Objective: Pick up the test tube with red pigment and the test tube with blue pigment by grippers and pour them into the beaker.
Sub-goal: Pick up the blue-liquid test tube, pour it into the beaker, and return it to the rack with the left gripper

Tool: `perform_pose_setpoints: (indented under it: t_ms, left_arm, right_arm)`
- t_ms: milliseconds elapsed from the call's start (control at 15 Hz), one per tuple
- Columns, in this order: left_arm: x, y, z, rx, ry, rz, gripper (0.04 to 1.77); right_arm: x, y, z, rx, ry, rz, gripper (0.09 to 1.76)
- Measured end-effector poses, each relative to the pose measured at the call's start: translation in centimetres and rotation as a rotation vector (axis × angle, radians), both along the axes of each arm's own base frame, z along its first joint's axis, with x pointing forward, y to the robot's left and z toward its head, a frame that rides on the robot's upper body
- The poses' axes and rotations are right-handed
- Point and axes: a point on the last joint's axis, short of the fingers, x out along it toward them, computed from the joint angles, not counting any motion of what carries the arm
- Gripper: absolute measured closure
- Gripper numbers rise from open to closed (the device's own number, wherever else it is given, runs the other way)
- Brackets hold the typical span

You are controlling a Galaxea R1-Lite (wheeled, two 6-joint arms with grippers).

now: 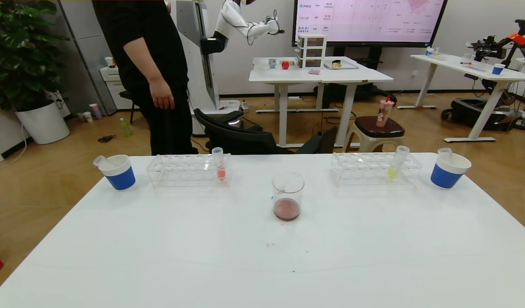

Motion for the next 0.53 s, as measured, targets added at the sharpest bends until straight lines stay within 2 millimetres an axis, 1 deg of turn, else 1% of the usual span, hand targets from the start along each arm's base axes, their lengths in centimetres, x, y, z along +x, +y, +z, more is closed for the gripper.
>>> perform_pose_setpoints:
  t_ms: [67, 133, 533]
  left_arm:
    - [-0.3, -0.1, -1.1, 0.014, -0.007, -0.021, 0.06]
    - [-0.1, -0.1, -2.6, 0.031, 0.010, -0.035, 0.06]
    - [4.9, -0.2, -12.3, 0.036, 0.190, -0.055, 0.06]
  right_arm:
    - [0.0, 0.0, 0.0, 0.000, 0.000, 0.000, 0.11]
    - [0.0, 0.0, 0.0, 0.000, 0.000, 0.000, 0.11]
    - [0.0, 0.0, 0.0, 0.000, 0.000, 0.000, 0.11]
